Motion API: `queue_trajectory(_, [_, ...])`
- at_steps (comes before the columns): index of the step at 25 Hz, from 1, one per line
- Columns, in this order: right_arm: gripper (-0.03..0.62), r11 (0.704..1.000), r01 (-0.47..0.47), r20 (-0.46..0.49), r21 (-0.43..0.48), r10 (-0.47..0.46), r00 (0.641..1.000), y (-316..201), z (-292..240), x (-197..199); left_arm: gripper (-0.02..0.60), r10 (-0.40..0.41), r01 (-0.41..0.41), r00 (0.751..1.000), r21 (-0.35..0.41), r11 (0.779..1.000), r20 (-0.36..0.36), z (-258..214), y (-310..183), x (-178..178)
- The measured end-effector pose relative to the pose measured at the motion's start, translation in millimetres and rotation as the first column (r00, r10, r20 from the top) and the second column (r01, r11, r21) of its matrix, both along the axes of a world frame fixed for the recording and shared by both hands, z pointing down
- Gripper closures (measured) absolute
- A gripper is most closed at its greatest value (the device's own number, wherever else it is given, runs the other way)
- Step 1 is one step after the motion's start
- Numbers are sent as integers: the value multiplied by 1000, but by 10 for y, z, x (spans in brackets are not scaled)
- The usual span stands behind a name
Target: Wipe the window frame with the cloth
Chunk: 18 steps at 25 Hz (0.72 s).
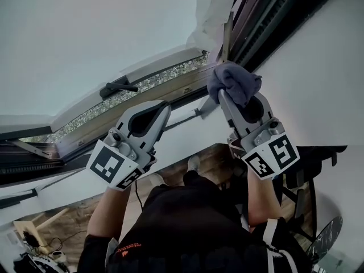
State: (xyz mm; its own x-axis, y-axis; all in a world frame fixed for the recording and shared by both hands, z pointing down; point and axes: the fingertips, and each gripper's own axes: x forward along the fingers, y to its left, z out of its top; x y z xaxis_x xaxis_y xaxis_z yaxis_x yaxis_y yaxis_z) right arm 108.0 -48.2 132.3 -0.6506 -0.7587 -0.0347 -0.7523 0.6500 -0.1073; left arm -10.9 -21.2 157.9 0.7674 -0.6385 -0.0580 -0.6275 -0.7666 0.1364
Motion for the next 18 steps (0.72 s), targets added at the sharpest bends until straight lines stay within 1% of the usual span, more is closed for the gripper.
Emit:
queue_trajectory(6, [476, 998, -67, -1, 1, 67, 998, -139, 19, 328, 561, 38, -37, 999, -12, 999, 8, 53, -149, 280])
queue_trajectory(10, [476, 991, -131, -6, -2, 131, 991, -270, 64, 508, 561, 67, -66, 998, -44, 997, 18, 116, -213, 444])
queue_trajectory(13, [476, 987, -158, -9, -16, 158, 987, -357, 109, 606, 561, 74, -73, 997, -34, 997, 20, 148, -272, 512])
queue_trajectory(16, [476, 983, -184, -22, -21, 183, 983, -426, 144, 698, 561, 81, -79, 996, -59, 995, 26, 210, -307, 561])
queue_trajectory(18, [476, 978, -205, -24, -25, 205, 979, -464, 162, 758, 561, 83, -82, 996, -58, 995, 26, 239, -332, 573])
